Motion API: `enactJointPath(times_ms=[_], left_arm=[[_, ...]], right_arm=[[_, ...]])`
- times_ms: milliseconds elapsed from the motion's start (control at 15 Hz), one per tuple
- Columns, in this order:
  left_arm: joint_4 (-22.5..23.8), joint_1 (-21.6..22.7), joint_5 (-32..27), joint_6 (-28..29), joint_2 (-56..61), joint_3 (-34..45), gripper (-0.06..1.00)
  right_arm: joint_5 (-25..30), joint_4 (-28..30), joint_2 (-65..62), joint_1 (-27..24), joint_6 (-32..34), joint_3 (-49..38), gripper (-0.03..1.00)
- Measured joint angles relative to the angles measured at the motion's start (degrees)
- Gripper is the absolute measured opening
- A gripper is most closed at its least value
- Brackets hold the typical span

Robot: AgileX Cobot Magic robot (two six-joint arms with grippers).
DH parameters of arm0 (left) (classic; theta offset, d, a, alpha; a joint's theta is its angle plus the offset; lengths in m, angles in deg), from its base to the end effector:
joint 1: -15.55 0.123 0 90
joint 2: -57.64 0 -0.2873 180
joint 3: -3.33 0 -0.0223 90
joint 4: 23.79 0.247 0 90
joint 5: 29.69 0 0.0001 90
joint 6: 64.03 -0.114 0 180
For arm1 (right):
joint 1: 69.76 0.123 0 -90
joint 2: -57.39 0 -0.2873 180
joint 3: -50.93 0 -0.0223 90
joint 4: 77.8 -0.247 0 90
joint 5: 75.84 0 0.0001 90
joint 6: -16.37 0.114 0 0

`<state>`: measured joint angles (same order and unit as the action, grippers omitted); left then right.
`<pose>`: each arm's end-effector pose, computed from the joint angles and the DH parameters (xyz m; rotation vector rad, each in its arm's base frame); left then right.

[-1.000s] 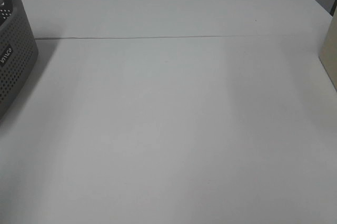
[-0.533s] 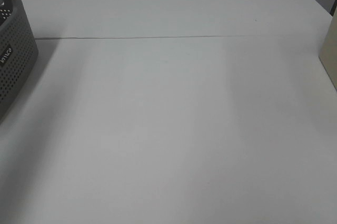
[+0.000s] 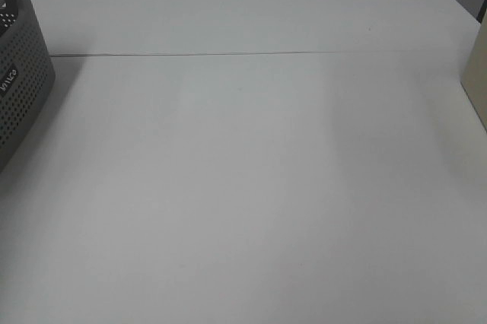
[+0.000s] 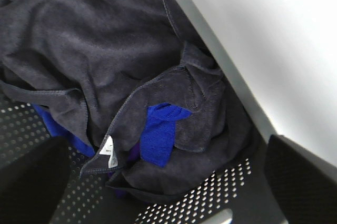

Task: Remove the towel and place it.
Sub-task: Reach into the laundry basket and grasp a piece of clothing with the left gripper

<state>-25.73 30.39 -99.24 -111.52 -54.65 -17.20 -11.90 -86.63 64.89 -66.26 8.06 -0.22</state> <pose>0.3808 0.0972 0.2956 0.7888 2.7266 0.2008 0.0089 0.0163 0.2476 -0.2279 2.1197 0.1383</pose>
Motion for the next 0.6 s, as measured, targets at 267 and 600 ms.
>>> enactJointPath(times_ms=[267, 600], left_arm=[[0.17, 7.33, 0.06, -5.33, -4.18, -0.8, 0.94], [5.79, 9.97, 0.0, -9.34, -8.94, -1.09, 0.93]], right_arm=[[0.0, 0.0, 0.0, 0.0, 0.0, 0.0, 0.77], [0.0, 0.0, 0.0, 0.0, 0.0, 0.0, 0.77]])
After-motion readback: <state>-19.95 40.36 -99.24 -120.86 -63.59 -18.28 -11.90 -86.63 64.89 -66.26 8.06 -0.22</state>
